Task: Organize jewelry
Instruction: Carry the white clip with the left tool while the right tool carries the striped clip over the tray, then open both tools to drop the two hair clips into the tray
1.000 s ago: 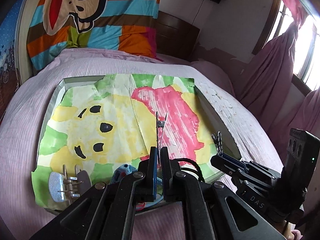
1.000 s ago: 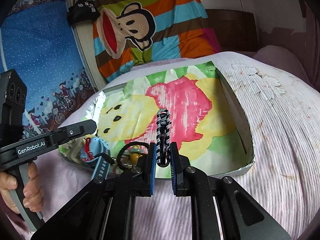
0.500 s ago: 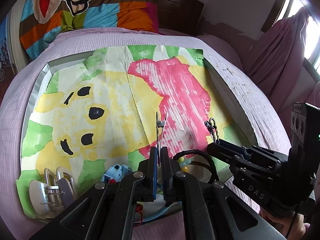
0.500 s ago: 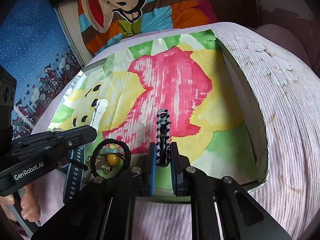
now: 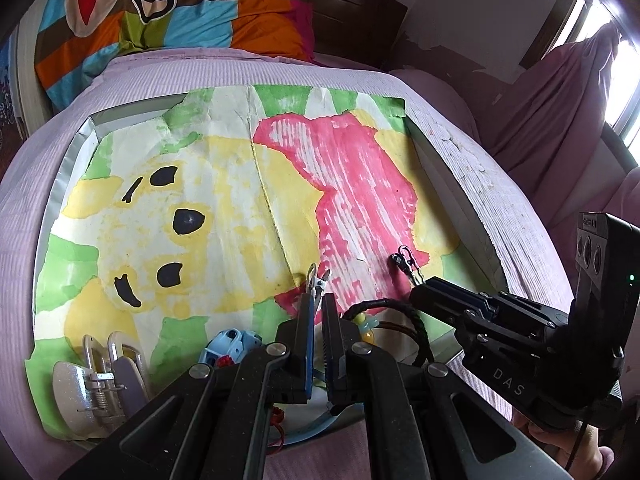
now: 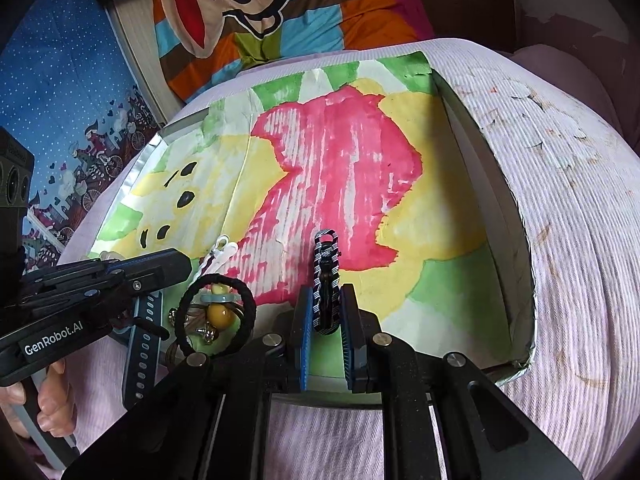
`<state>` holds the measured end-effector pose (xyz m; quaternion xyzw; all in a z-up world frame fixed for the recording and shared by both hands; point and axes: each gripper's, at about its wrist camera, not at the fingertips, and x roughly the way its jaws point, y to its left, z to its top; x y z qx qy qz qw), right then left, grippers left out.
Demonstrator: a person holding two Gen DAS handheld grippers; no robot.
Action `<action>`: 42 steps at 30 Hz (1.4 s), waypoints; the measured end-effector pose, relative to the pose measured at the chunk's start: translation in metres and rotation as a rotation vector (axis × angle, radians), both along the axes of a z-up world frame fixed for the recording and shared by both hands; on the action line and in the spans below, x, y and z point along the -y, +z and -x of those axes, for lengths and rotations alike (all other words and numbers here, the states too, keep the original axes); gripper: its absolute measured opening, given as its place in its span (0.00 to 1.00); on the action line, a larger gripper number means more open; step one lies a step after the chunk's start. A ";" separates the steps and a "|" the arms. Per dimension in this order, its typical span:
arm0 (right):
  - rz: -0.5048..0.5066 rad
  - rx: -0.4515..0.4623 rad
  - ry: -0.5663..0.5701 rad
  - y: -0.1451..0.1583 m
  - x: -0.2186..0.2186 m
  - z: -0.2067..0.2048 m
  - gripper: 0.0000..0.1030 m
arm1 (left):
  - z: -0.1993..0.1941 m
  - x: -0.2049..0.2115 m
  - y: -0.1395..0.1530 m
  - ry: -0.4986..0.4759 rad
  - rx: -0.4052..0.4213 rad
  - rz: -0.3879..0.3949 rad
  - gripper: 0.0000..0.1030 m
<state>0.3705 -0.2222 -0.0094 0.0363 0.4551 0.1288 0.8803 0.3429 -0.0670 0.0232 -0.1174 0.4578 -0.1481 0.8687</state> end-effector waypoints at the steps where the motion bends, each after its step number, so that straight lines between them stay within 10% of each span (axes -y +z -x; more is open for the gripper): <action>1: -0.004 0.011 -0.003 0.001 0.000 0.001 0.13 | 0.000 -0.001 0.000 0.002 -0.001 0.007 0.04; 31: -0.118 0.324 -0.108 0.031 0.037 0.057 0.82 | 0.064 -0.044 0.011 0.235 0.297 -0.076 0.94; 42: -0.110 0.383 -0.090 0.034 0.037 0.079 0.99 | 0.088 -0.058 0.011 0.302 0.342 -0.056 1.00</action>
